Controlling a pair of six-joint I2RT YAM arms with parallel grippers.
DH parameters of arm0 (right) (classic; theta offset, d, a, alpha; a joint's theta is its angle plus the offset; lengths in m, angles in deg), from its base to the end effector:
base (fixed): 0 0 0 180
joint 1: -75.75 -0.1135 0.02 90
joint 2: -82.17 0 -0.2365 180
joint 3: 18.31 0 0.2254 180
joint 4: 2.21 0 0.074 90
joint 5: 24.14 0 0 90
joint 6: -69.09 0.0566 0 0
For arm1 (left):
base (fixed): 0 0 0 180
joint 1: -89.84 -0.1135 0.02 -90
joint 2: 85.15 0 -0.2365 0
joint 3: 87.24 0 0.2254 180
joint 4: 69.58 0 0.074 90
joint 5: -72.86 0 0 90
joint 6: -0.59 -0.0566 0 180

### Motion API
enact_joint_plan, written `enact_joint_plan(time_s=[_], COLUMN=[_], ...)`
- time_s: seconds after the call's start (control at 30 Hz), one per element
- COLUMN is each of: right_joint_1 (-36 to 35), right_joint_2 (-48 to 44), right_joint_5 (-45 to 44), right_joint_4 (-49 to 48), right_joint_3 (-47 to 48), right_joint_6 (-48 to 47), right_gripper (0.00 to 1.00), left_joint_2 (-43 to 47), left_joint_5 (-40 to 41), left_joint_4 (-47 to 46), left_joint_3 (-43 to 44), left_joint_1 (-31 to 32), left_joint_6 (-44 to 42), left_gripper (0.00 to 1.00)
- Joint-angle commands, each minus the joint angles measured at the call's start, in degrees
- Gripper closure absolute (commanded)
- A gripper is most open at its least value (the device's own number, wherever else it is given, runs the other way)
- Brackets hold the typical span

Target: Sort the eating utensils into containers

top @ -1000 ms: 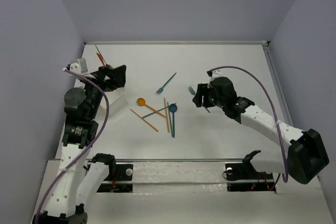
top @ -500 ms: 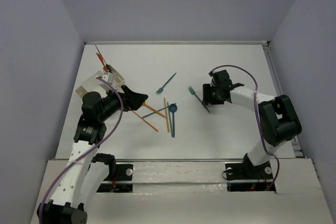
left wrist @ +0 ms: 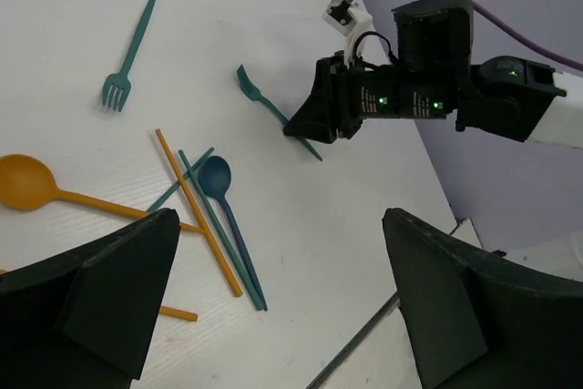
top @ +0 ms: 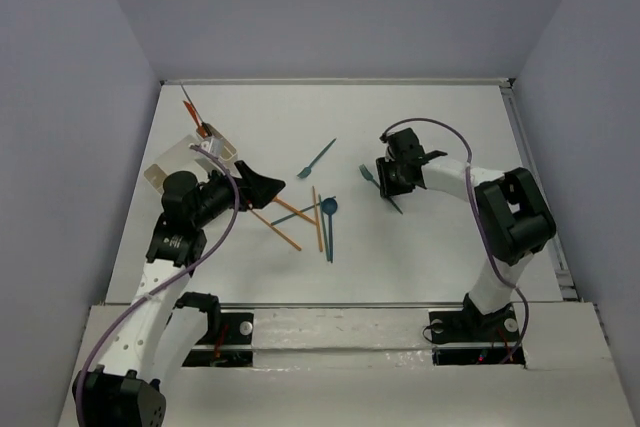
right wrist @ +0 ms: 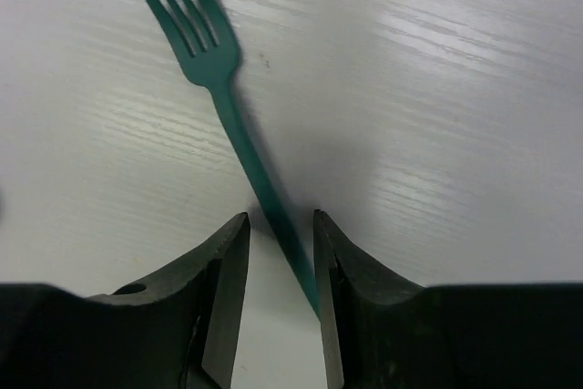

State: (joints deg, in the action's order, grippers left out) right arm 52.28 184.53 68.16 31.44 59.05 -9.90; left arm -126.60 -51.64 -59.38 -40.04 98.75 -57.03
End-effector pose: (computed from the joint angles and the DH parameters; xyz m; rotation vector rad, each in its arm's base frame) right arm 0.3136 0.1386 0.1378 -0.2987 2.6008 0.2679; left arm 0.1801 -0.0607 0.2833 0.1303 1.7362 -1.0321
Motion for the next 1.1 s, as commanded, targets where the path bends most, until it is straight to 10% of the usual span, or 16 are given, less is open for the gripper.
enact_joint_plan(time_s=[0.0, 0.2, 0.37, 1.07], right_joint_1=[-3.8, -5.5, -5.5, -15.7], right_joint_2=[2.3, 2.8, 2.6, -28.0], right_joint_5=[-2.0, -3.6, -3.1, 15.1], right_joint_4=[3.8, 5.3, 4.0, -16.7], right_joint_3=[1.7, 2.7, 2.3, -11.7], right_joint_6=[0.0, 0.8, 0.6, 5.8], right_gripper=[0.65, 0.69, 1.00, 1.00], left_joint_2=[-1.0, -2.8, -3.9, -26.9], left_joint_5=[-1.5, -2.4, -0.6, 18.9], left_joint_4=[-5.4, -8.8, -10.8, -23.3], left_joint_3=[0.0, -0.8, -1.0, 7.1], left_joint_1=[0.1, 1.3, 3.4, 28.4], left_joint_6=[3.1, 6.5, 8.5, 13.5], left_gripper=[0.05, 0.08, 0.11, 0.41])
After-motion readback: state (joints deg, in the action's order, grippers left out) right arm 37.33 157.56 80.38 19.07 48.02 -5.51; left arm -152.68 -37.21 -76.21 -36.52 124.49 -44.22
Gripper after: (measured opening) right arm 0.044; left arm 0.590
